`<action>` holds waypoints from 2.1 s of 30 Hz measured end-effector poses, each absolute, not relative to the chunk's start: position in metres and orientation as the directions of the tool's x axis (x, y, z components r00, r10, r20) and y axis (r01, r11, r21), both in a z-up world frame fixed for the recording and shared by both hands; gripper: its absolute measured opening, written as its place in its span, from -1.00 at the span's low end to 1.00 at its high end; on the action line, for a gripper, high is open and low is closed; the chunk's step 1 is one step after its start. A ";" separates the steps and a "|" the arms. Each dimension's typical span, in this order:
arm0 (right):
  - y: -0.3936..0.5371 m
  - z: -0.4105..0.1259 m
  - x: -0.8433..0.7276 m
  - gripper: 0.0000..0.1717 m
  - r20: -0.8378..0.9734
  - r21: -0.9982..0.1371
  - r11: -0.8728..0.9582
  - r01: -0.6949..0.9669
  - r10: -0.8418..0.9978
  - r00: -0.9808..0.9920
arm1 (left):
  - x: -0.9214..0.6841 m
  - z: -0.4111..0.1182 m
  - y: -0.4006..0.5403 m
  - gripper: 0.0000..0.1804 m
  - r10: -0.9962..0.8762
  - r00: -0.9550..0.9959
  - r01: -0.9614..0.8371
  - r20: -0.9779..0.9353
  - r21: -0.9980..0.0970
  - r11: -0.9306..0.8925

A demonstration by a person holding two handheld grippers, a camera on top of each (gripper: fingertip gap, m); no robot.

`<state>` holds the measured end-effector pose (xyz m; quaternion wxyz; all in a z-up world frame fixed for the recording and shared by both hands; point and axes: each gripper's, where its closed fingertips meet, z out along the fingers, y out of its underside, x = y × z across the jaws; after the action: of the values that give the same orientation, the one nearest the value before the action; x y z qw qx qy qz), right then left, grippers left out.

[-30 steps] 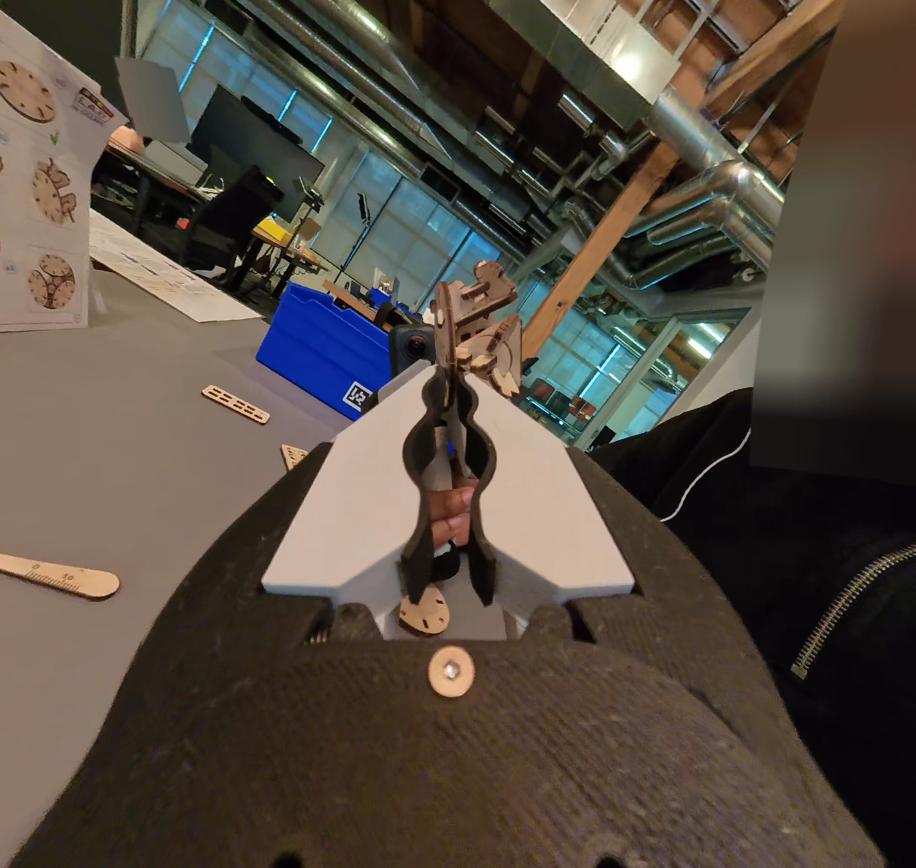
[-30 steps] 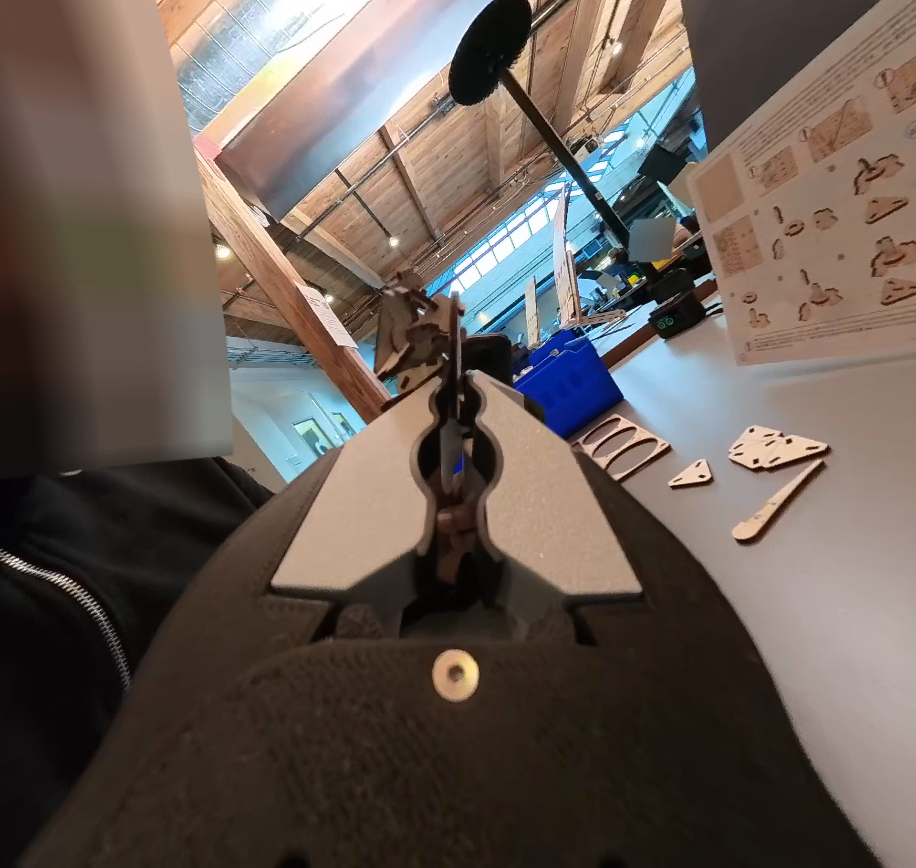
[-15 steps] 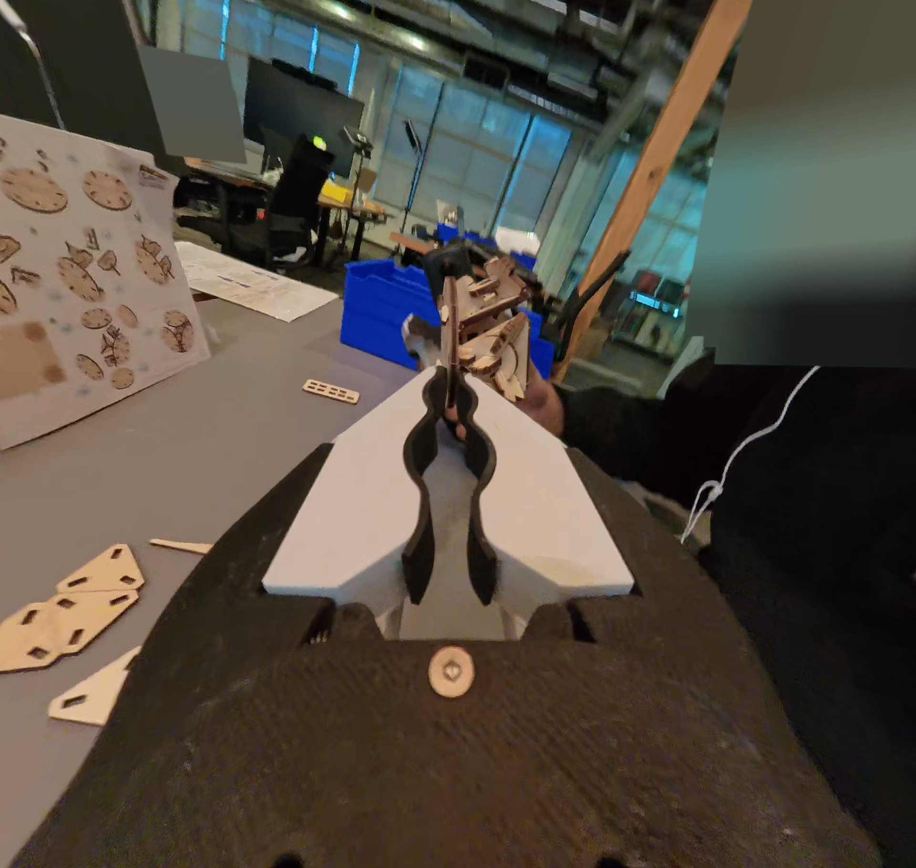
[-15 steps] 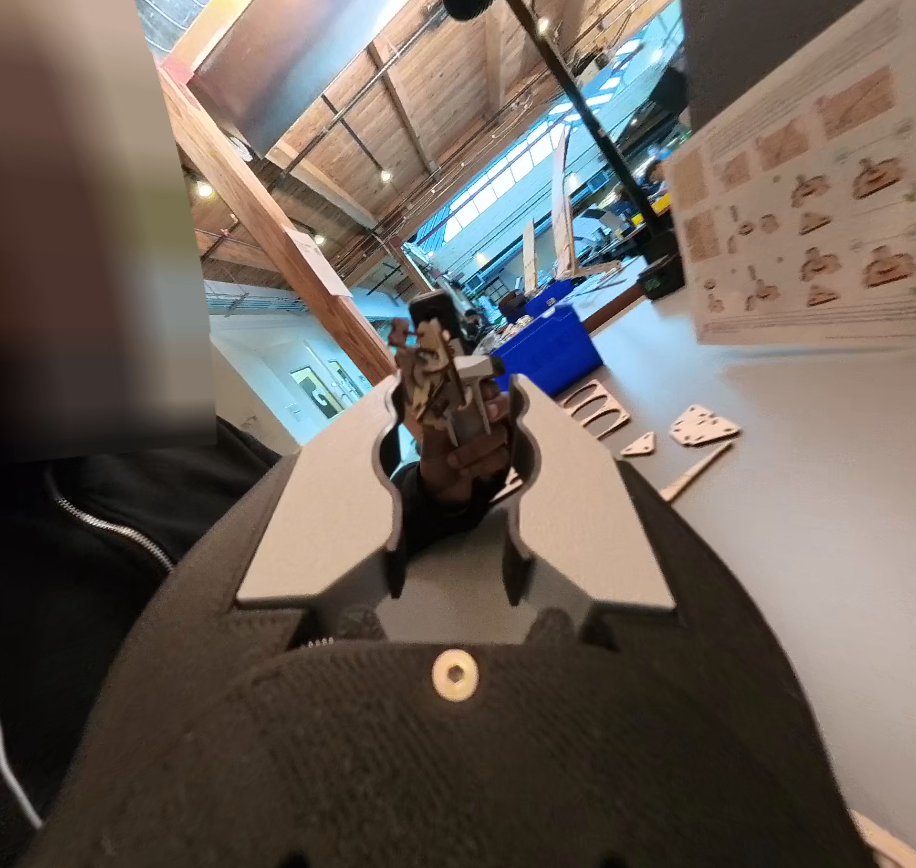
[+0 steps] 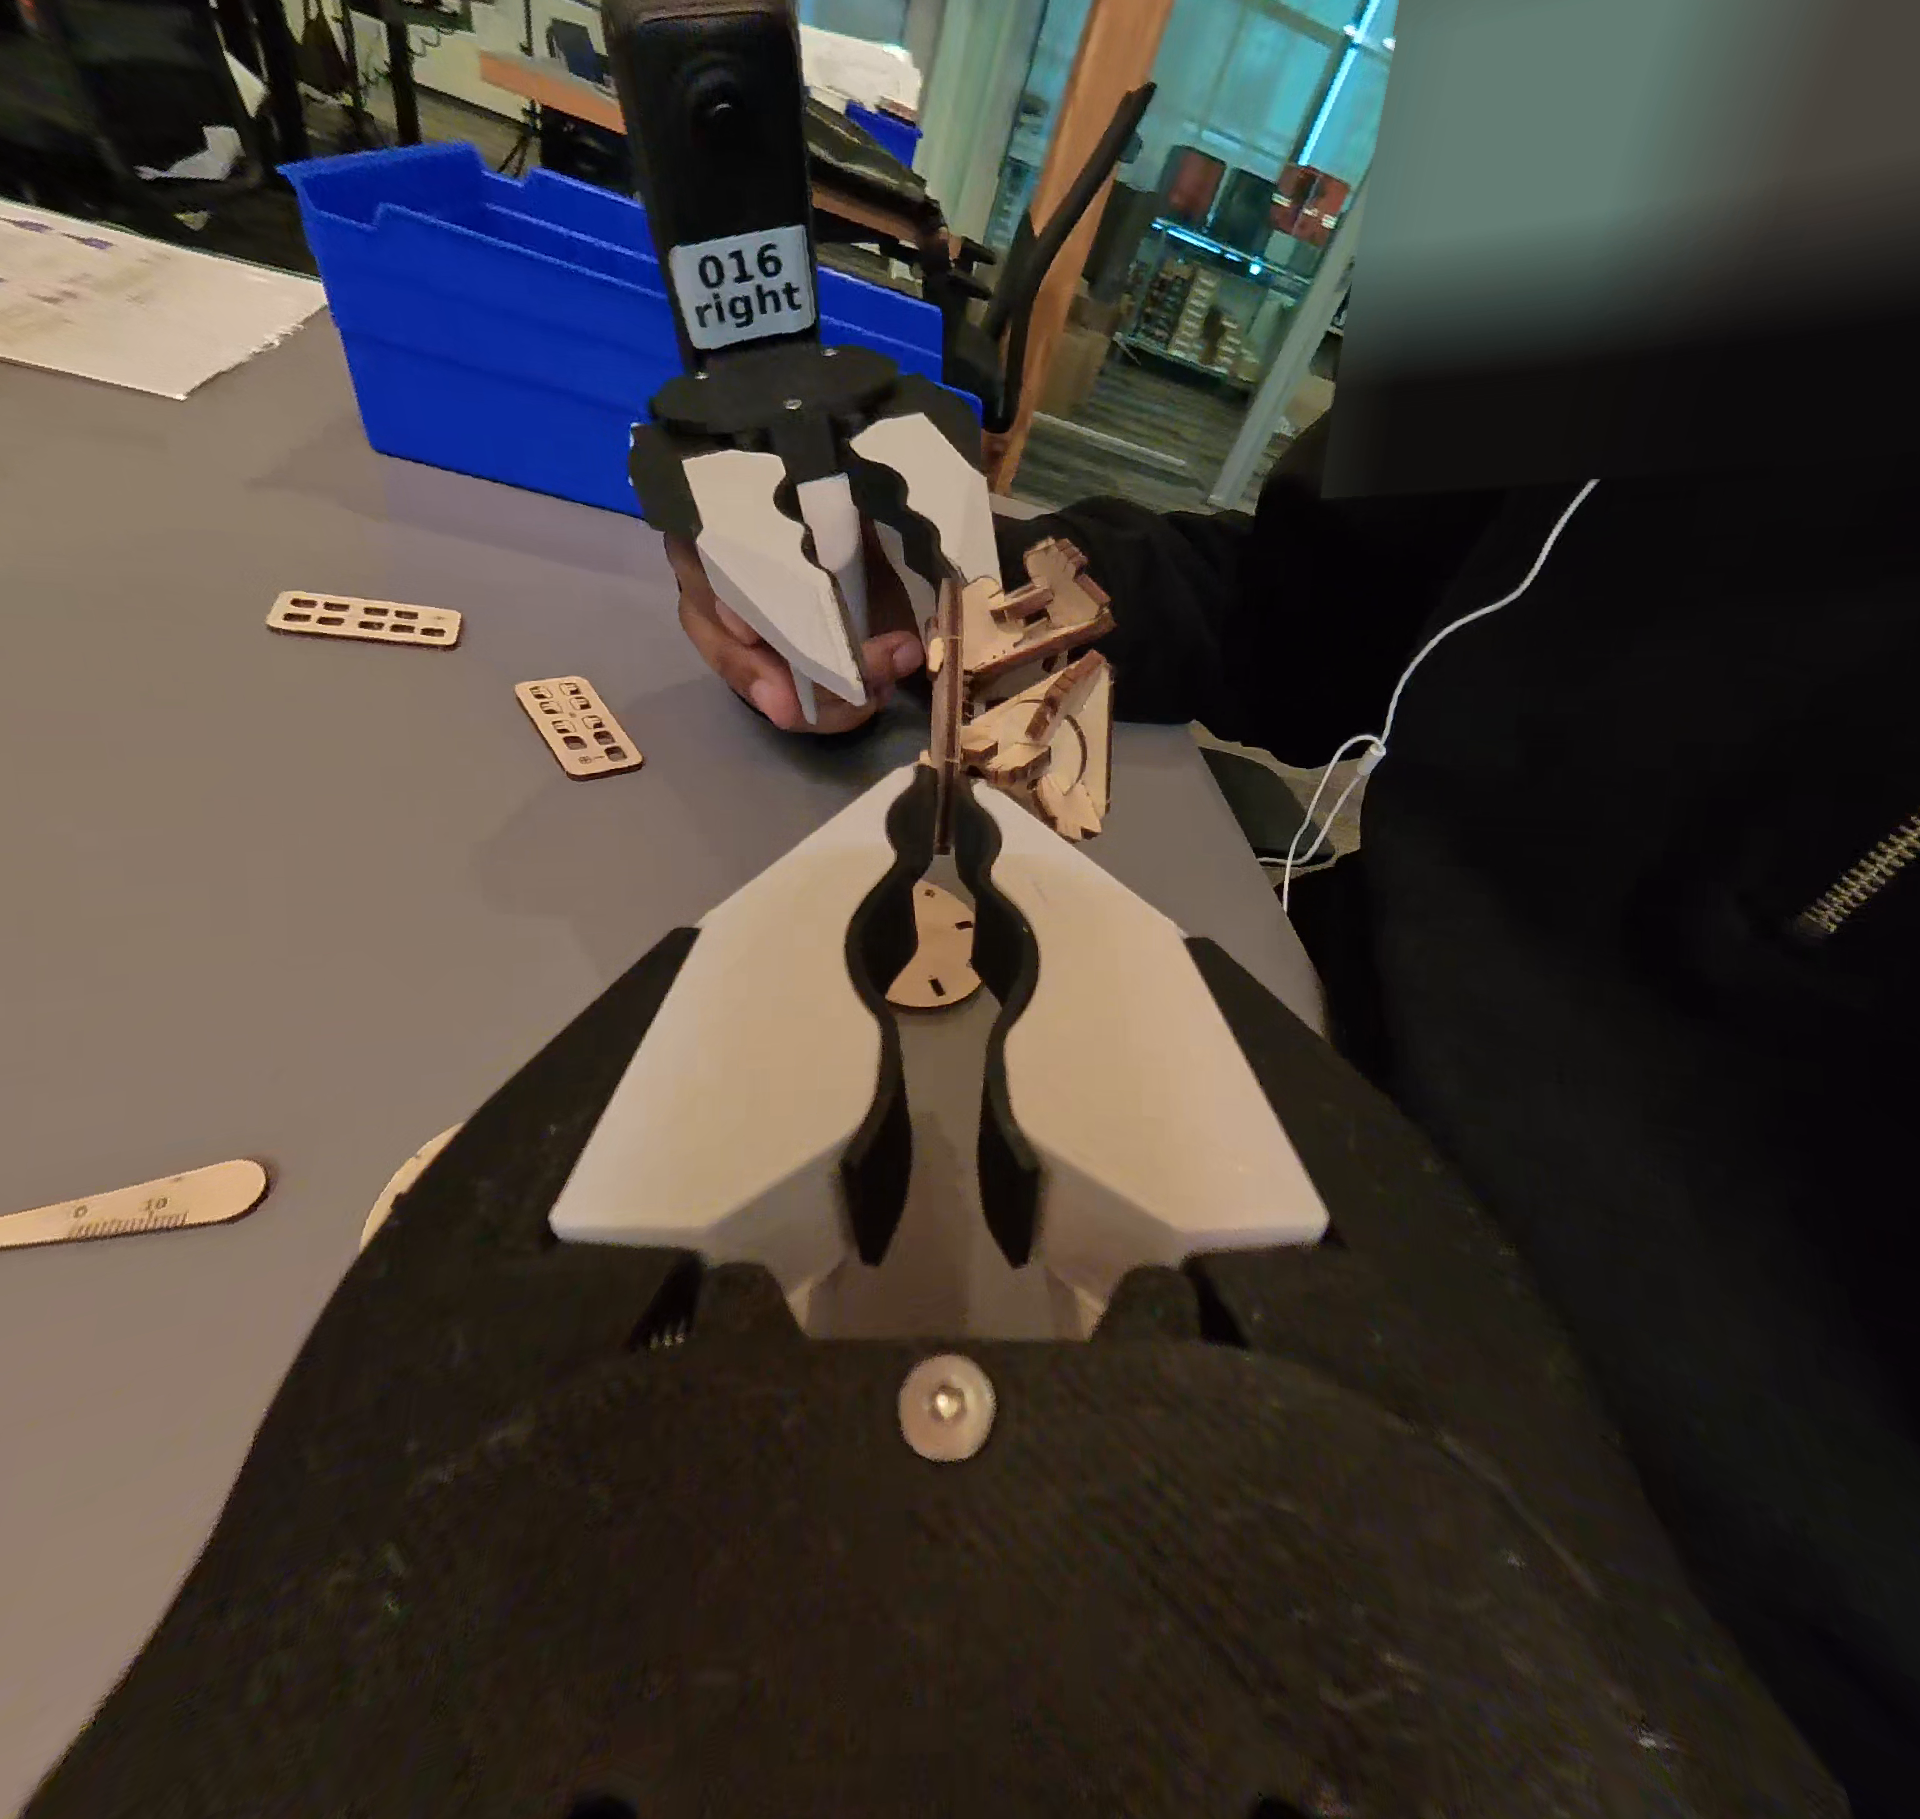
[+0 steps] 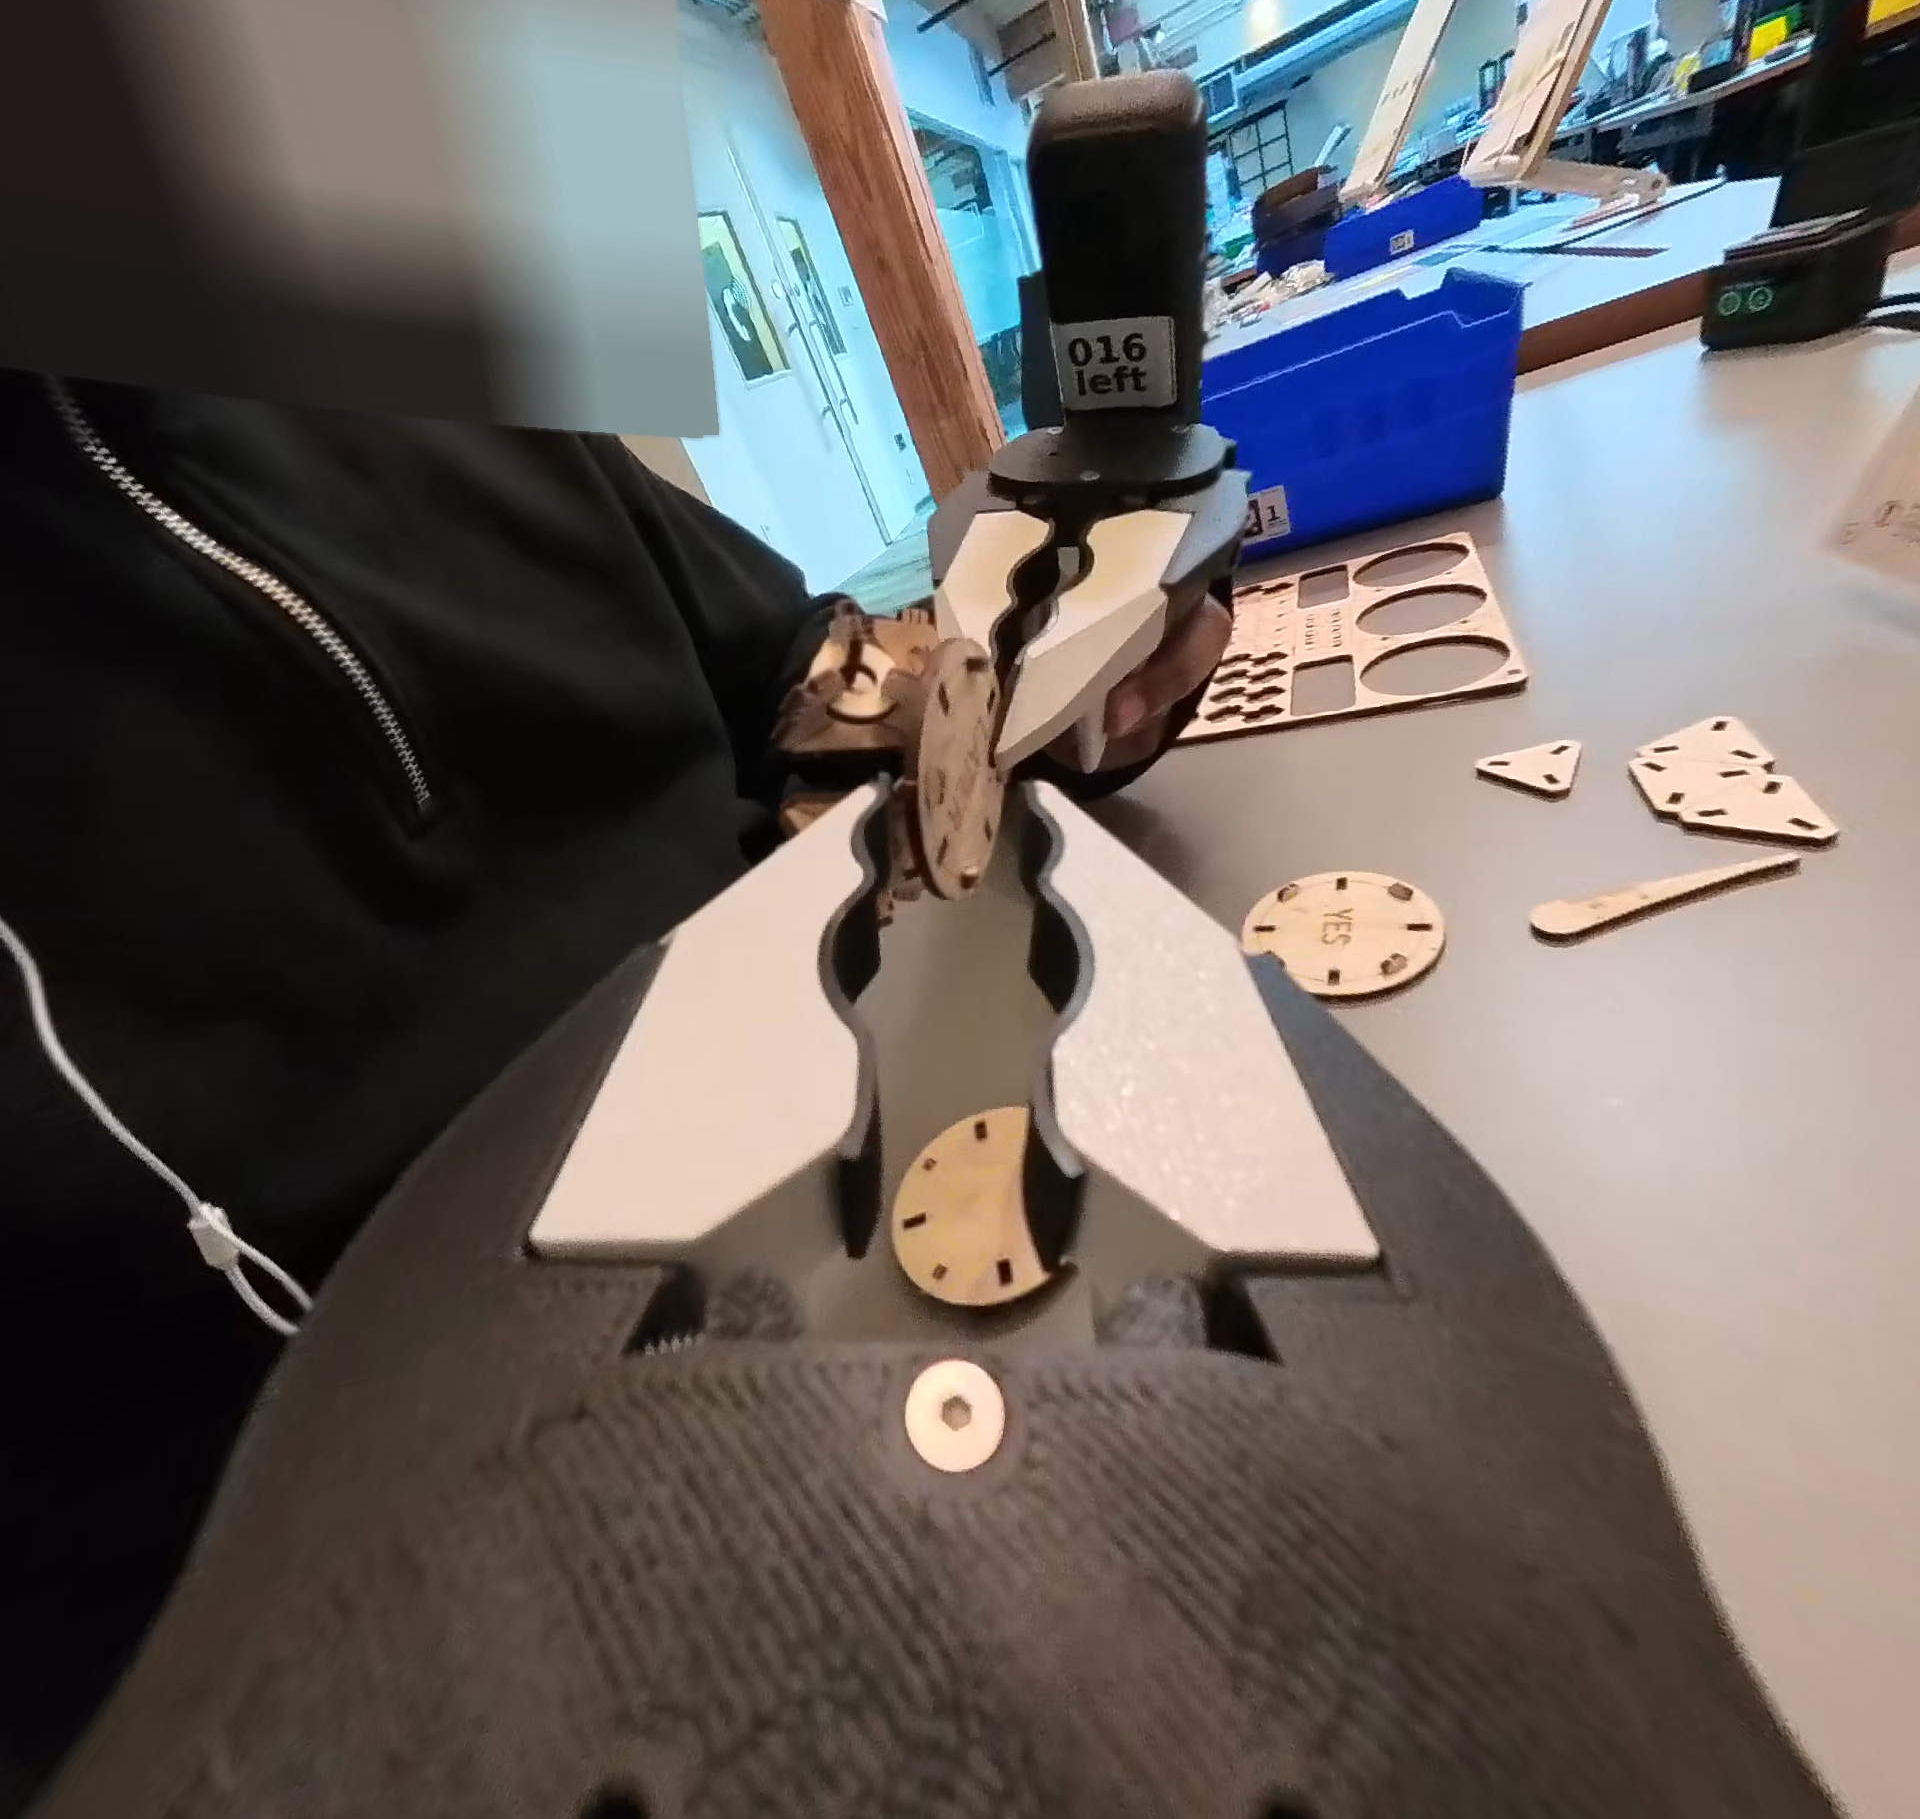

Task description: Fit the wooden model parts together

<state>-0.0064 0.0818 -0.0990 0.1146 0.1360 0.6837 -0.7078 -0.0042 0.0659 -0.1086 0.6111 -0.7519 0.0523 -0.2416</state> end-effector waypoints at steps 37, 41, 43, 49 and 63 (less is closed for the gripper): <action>0.093 -0.143 0.025 -0.96 0.380 -0.462 0.766 -0.447 -0.284 -0.880 | -0.012 -0.161 0.069 -0.68 -0.116 0.827 0.448 0.550 -0.771 -0.453; 0.095 -0.149 0.023 -0.96 0.282 -0.486 0.774 -0.405 -0.300 -0.911 | -0.006 -0.167 0.068 -0.70 -0.116 0.795 0.474 0.595 -0.730 -0.493; 0.098 -0.154 0.020 -0.97 0.253 -0.502 0.774 -0.385 -0.294 -0.922 | -0.006 -0.166 0.068 -0.71 -0.110 0.806 0.463 0.581 -0.736 -0.495; 0.095 -0.142 0.004 -0.96 0.120 -0.725 0.675 -0.137 -0.072 -0.990 | -0.010 -0.167 0.067 -0.78 -0.080 0.835 0.439 0.544 -0.747 -0.498; 0.095 -0.125 0.012 -0.96 -0.024 -0.827 0.551 0.110 0.161 -0.987 | -0.015 -0.143 0.065 -0.86 -0.105 0.873 0.399 0.476 -0.822 -0.405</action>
<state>0.0123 0.0948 -0.1248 -0.0273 0.0770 0.8803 -0.4673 -0.0151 0.0654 -0.1427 0.5376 -0.8047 -0.0912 -0.2346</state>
